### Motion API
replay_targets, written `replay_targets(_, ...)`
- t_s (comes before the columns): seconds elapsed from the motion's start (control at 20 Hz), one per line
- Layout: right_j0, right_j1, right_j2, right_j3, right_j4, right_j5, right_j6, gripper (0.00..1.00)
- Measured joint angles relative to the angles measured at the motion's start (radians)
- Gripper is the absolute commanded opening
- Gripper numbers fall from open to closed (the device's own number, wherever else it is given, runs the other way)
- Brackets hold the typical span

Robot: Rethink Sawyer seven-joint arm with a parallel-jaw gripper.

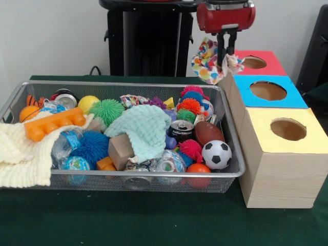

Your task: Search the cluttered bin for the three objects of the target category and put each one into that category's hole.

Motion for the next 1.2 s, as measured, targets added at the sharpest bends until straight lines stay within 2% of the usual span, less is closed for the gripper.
replay_targets(0.45,0.142,0.083,-0.114,-0.114,0.076,0.003,0.000,0.00)
replay_targets(1.2,0.277,0.140,-0.245,-0.169,0.162,0.002,0.003,0.00)
